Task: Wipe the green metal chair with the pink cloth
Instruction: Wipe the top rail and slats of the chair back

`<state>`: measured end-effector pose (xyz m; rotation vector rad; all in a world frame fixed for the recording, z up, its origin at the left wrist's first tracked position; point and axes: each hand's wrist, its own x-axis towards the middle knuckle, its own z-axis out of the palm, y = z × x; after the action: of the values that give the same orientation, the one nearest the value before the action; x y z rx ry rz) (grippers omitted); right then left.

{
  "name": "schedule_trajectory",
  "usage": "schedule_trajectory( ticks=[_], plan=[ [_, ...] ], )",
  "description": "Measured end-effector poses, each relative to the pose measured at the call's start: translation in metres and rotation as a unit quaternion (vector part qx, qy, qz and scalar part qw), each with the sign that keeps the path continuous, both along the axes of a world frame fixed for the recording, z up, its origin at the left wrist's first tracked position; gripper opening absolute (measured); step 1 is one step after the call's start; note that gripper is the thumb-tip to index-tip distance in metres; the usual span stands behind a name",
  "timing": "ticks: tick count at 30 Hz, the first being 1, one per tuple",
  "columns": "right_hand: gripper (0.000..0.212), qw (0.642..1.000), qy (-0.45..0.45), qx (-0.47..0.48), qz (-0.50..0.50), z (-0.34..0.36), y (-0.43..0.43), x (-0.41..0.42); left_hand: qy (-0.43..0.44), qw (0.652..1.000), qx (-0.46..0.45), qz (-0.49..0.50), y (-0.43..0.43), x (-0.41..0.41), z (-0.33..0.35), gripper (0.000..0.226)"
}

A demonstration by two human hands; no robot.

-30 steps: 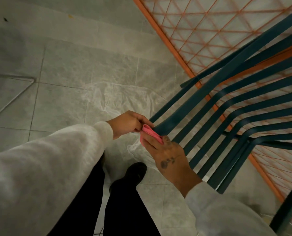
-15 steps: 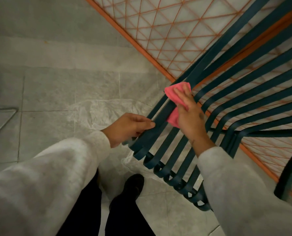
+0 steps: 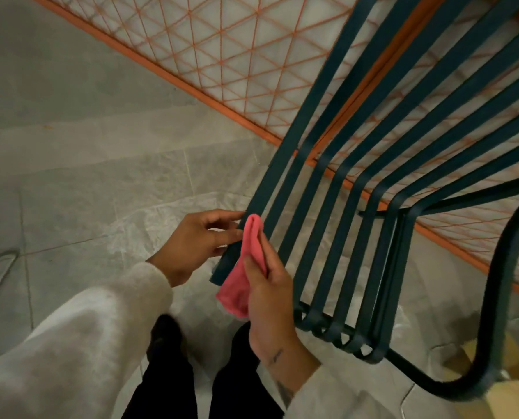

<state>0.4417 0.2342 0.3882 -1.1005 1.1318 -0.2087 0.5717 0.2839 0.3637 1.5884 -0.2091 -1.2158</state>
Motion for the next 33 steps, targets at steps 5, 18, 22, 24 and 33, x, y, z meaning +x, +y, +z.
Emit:
schedule_trajectory(
  ticks=[5,18,22,24,33],
  plan=[
    [0.043,1.0,0.004,-0.029,-0.009,-0.001,-0.046,0.031,-0.001,1.0,0.018,-0.002,-0.003,0.0,0.004,0.031],
    [0.04,0.998,-0.012,0.03,-0.06,-0.003,-0.036,0.024,-0.018,0.999,0.036,-0.02,-0.007,0.003,0.011,0.031],
    [0.041,0.997,-0.023,0.032,-0.063,-0.009,-0.01,0.005,-0.022,0.999,0.039,-0.012,-0.007,0.001,0.012,0.03],
    [0.041,0.997,-0.03,0.03,-0.062,-0.011,-0.021,0.011,-0.02,0.999,0.038,-0.008,-0.008,-0.001,0.013,0.029],
    [0.043,0.999,-0.027,-0.016,-0.026,-0.011,-0.09,0.044,-0.056,0.996,0.064,-0.015,-0.012,-0.003,0.017,0.028]
  ],
)
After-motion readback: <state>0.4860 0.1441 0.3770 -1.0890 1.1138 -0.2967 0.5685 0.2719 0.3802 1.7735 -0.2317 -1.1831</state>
